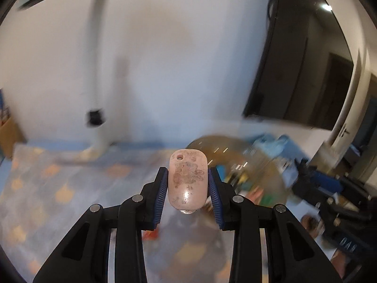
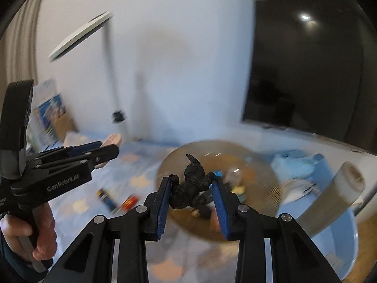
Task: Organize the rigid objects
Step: 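Carry the pink eraser and black toy into the amber bowl and release both, then move both grippers back over the two lighters on the table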
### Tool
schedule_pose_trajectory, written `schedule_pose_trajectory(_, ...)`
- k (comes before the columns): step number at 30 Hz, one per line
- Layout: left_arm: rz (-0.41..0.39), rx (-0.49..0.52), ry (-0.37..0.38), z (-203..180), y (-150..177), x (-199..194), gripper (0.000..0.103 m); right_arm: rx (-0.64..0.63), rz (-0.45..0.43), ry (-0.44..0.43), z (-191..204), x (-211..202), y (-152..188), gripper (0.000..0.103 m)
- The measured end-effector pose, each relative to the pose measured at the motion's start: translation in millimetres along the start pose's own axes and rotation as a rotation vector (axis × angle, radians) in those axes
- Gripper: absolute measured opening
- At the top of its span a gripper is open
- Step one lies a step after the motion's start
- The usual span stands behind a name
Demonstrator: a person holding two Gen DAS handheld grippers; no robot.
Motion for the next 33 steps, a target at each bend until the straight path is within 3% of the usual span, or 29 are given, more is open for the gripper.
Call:
schedule_pose_trajectory(3, 0.047, -0.029, 0.052, -13, -3, 42, 0.032, 0.012, 0.039, 0.028, -19, 22, -3, 0.035)
schedule_pose_trajectory(7, 0.122, -0.039, 0.033, -21, 16, 88, 0.031, -0.002, 0.107, 0.031, -33, 53, 4, 0.035)
schedule_pose_trajectory(14, 0.128, -0.037, 0.05, -33, 15, 103, 0.033, 0.042, 0.133, 0.012, -50, 74, 9, 0.035)
schedule_pose_trajectory(15, 0.125, -0.036, 0.063, -34, 12, 102, 0.05, 0.044, 0.131, 0.015, -51, 76, 8, 0.036)
schedule_pose_trajectory(16, 0.121, -0.035, 0.06, -34, 10, 102, 0.063, 0.044, 0.135, 0.02, -52, 78, 7, 0.043)
schedule_pose_trajectory(17, 0.101, -0.04, 0.029, -31, 9, 97, 0.077, 0.05, 0.137, 0.032, -54, 79, 6, 0.045)
schedule_pose_trajectory(18, 0.075, -0.045, 0.023, -29, 8, 94, 0.081, 0.07, 0.132, 0.039, -58, 77, 7, 0.048)
schedule_pose_trajectory(24, 0.053, -0.177, 0.029, 21, 22, 48, 0.081, 0.149, 0.155, -0.024, -56, 58, 21, 0.048)
schedule_pose_trajectory(29, 0.001, -0.226, -0.053, 65, 38, -12, 0.081, 0.121, 0.159, -0.098, -15, 34, 22, 0.049)
schedule_pose_trajectory(33, -0.023, -0.279, -0.124, 106, 57, -53, 0.081, 0.067, 0.136, -0.154, 31, 16, 26, 0.057)
Point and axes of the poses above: each gripper's, at about its wrist camera, not at the fingertips, and x roughly the way its jaws point, z to its left, y to its underside, the point moved 3 cm from there along x, roughly the way its jaws point, and after that the axes turned 4 degrees about y, right-handed, at the moved point
